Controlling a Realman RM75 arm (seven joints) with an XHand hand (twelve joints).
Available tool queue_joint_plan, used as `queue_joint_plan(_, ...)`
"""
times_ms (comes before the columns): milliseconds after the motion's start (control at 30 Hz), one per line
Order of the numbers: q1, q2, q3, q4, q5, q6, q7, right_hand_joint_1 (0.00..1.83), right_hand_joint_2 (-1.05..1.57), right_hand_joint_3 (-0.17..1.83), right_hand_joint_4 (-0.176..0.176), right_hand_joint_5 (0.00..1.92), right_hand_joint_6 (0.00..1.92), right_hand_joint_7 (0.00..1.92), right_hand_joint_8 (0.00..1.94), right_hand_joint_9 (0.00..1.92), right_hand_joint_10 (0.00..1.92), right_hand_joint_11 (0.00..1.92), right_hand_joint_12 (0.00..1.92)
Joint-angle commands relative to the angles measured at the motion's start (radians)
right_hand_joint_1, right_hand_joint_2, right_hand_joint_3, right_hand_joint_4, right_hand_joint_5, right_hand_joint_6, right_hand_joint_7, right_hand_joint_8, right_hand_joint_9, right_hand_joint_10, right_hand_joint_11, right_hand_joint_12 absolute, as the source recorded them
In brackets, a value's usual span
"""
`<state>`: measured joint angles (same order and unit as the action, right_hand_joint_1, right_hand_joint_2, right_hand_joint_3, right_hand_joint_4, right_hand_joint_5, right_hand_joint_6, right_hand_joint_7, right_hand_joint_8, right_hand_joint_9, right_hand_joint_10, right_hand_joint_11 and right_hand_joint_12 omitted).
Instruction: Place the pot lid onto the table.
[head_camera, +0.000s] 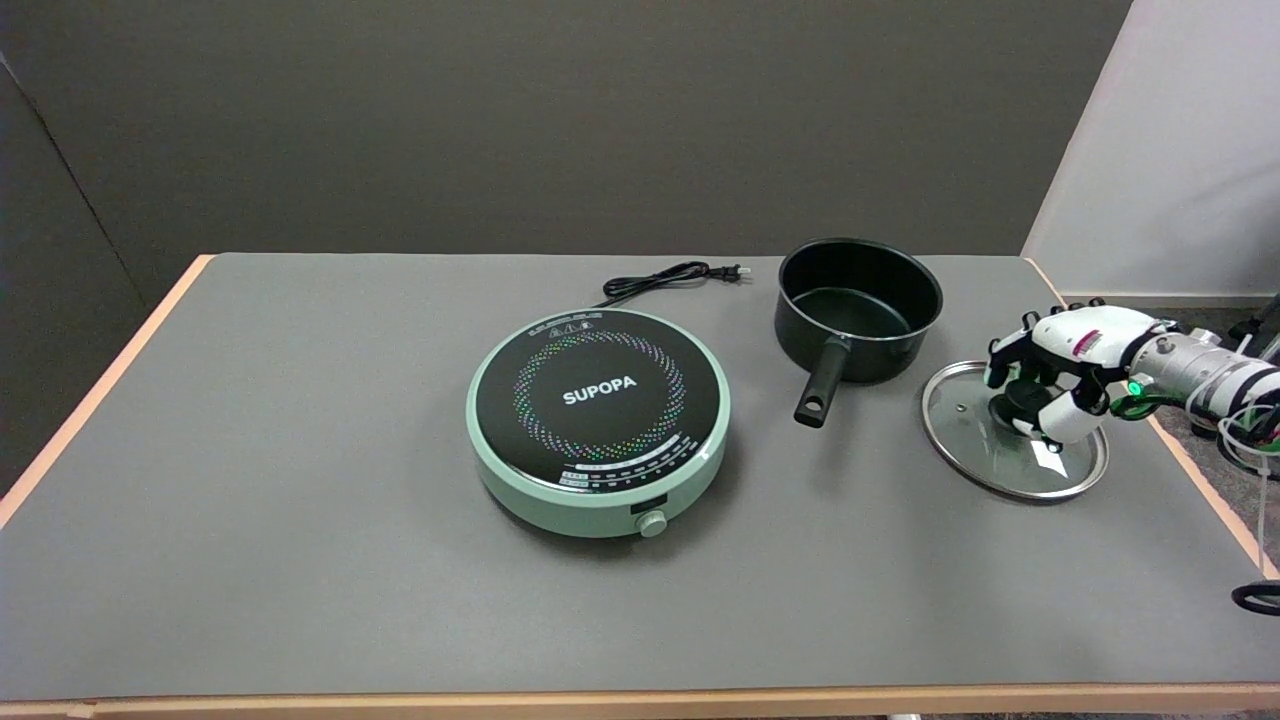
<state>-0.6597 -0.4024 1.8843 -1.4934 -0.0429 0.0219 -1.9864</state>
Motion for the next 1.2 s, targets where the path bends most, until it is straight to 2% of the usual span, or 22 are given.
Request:
queue_joint_plan(33, 0.034, 0.011, -0.028, 0.014, 0.0, 0.007, 0.0, 0.94, 0.57, 1.03, 0.176, 0.53, 0.29, 0.62, 0.24, 0.65, 0.42, 0.38, 0.59)
queue_joint_plan(133, 0.048, 0.013, -0.039, 0.018, 0.0, 0.007, 0.0, 0.94, 0.49, 1.05, 0.176, 0.44, 0.2, 0.52, 0.2, 0.56, 0.29, 0.33, 0.46)
queue_joint_plan(233, 0.055, 0.014, -0.042, 0.018, 0.0, 0.008, 0.0, 0.89, 0.43, 1.05, 0.176, 0.37, 0.16, 0.38, 0.16, 0.41, 0.21, 0.26, 0.45)
queue_joint_plan(400, 0.063, 0.014, -0.035, 0.018, 0.0, 0.012, 0.0, 0.77, 0.35, 0.98, 0.151, 0.22, 0.14, 0.19, 0.12, 0.21, 0.17, 0.19, 0.47)
queue_joint_plan(600, 0.077, -0.012, 0.009, 0.017, 0.008, 0.013, 0.015, 0.66, 0.32, 0.91, 0.125, 0.11, 0.13, 0.1, 0.13, 0.14, 0.16, 0.18, 0.46)
queue_joint_plan(633, 0.077, -0.02, 0.02, 0.015, 0.018, 0.01, 0.024, 0.62, 0.32, 0.89, 0.12, 0.09, 0.12, 0.09, 0.12, 0.12, 0.19, 0.15, 0.51)
queue_joint_plan(700, 0.077, -0.051, 0.071, 0.016, 0.085, -0.008, 0.055, 0.56, 0.32, 0.87, 0.11, 0.07, 0.11, 0.07, 0.12, 0.09, 0.2, 0.14, 0.53)
queue_joint_plan(800, 0.093, -0.1, 0.114, 0.021, 0.201, -0.048, 0.063, 0.54, 0.33, 0.82, 0.092, 0.03, 0.13, 0.04, 0.13, 0.08, 0.17, 0.15, 0.44)
queue_joint_plan(833, 0.097, -0.108, 0.12, 0.023, 0.227, -0.06, 0.06, 0.56, 0.29, 0.83, 0.072, 0.05, 0.05, 0.04, 0.07, 0.05, 0.22, 0.1, 0.55)
queue_joint_plan(900, 0.101, -0.139, 0.147, 0.026, 0.3, -0.087, 0.063, 0.55, 0.28, 0.83, 0.063, 0.04, 0.04, 0.04, 0.06, 0.04, 0.2, 0.1, 0.54)
queue_joint_plan(967, 0.096, -0.15, 0.163, 0.033, 0.366, -0.111, 0.063, 0.47, 0.36, 0.79, 0.06, 0.0, 0.12, 0.0, 0.1, 0.03, 0.17, 0.12, 0.45)
queue_joint_plan(1067, 0.08, -0.164, 0.185, 0.054, 0.486, -0.152, 0.063, 0.52, 0.27, 0.81, 0.043, 0.03, 0.03, 0.02, 0.02, 0.03, 0.17, 0.08, 0.5)
queue_joint_plan(1133, 0.065, -0.17, 0.195, 0.071, 0.581, -0.174, 0.063, 0.49, 0.29, 0.82, 0.04, 0.03, 0.02, 0.02, 0.01, 0.03, 0.16, 0.08, 0.5)
queue_joint_plan(1200, 0.054, -0.174, 0.195, 0.092, 0.677, -0.205, 0.063, 0.37, 0.43, 0.76, 0.049, 0.0, 0.11, 0.0, 0.09, 0.03, 0.17, 0.12, 0.43)
